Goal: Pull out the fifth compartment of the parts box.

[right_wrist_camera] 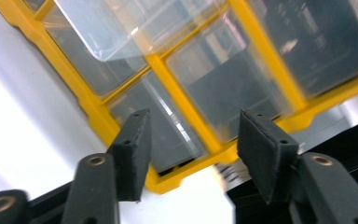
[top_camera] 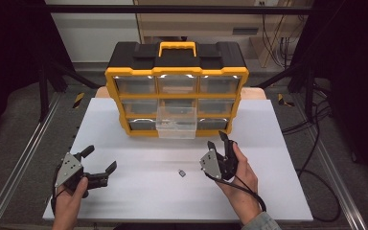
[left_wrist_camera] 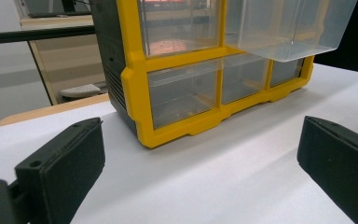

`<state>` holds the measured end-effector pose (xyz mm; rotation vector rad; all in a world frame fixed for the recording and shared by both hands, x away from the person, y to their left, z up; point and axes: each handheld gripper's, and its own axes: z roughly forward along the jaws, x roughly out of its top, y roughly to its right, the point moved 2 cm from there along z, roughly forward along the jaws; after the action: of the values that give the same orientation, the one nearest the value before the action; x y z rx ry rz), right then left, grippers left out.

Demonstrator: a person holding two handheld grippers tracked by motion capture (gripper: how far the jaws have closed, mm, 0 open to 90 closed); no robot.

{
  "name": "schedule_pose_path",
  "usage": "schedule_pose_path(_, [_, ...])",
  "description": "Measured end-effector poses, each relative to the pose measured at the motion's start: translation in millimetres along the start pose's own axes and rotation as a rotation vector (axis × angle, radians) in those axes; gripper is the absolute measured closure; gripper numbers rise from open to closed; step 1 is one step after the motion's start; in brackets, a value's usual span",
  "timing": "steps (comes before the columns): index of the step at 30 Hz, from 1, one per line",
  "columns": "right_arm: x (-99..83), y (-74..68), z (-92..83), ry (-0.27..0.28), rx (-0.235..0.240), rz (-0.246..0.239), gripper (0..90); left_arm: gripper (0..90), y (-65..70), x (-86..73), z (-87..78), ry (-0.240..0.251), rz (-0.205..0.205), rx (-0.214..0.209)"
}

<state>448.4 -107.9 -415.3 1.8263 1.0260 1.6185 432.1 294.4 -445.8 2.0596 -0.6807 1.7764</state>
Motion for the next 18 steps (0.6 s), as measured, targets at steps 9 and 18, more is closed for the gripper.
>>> schedule_pose_path(9, [-20.9,5.1,14.2,-0.084,0.135,0.283,22.8,0.6,-1.8,0.5,-0.3,0.004,-0.007,0.005])
schedule_pose_path(18, [-25.7,6.8,21.2,-0.143,0.318,0.524,10.2,0.6,-4.0,-0.2,-1.7,0.006,-0.015,0.009])
